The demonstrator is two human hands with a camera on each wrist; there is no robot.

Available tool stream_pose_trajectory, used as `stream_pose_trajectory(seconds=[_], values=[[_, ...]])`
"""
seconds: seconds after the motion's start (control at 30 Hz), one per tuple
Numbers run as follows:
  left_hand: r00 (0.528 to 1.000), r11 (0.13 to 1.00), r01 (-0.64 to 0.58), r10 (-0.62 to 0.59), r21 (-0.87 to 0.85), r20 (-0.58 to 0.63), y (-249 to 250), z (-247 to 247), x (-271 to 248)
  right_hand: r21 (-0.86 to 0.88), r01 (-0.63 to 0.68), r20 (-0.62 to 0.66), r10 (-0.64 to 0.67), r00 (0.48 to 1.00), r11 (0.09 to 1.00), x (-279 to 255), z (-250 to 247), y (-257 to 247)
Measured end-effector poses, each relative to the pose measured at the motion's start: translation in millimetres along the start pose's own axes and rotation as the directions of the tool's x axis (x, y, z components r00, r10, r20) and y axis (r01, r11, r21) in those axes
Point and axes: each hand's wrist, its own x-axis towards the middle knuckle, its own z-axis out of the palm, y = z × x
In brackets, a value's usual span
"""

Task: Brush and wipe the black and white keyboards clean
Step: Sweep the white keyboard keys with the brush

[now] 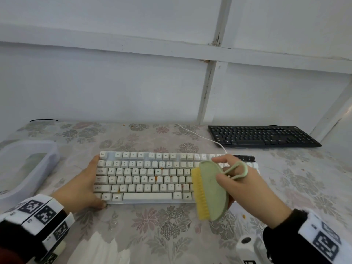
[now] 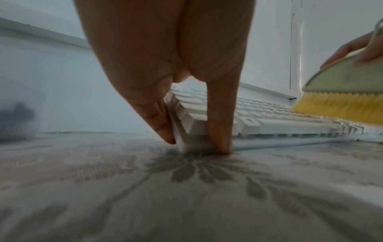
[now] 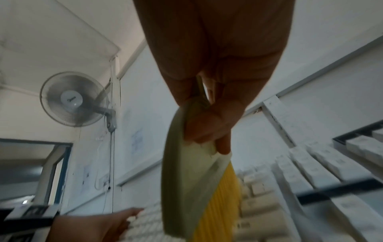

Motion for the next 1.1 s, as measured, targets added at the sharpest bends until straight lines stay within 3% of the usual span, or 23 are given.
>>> stream_pose_trajectory(seconds=[0.17,0.33,0.5,0.77,1.1], values=[[1.0,1.0,-0.015,0.015,-0.011,-0.003,0,-1,-2,0.051,0.06,-0.157,-0.052,0.986,0.997,21,-1,-12],[1.0,1.0,-0.004,0.004,-0.001,0.0,5,0,-2,-0.03,0.01,0.01,-0.01,1.0,0.999,9,15,-5],[1.0,1.0,-0.005,0.005,-0.013,-0.006,5,0,-2,-0.046,-0.021,0.084,0.024,0.996,0.999,-8,8,-5],[1.0,1.0,0.009,-0.009,0.002,0.002,3,-1,-3,0.068,0.095,-0.107,-0.088,0.99,0.993,29,-6,-28],[1.0,1.0,0.014,-0.014,0.01,0.005,8,-1,-3,0.016,-0.012,0.116,0.01,0.993,1.0,12,17,0]])
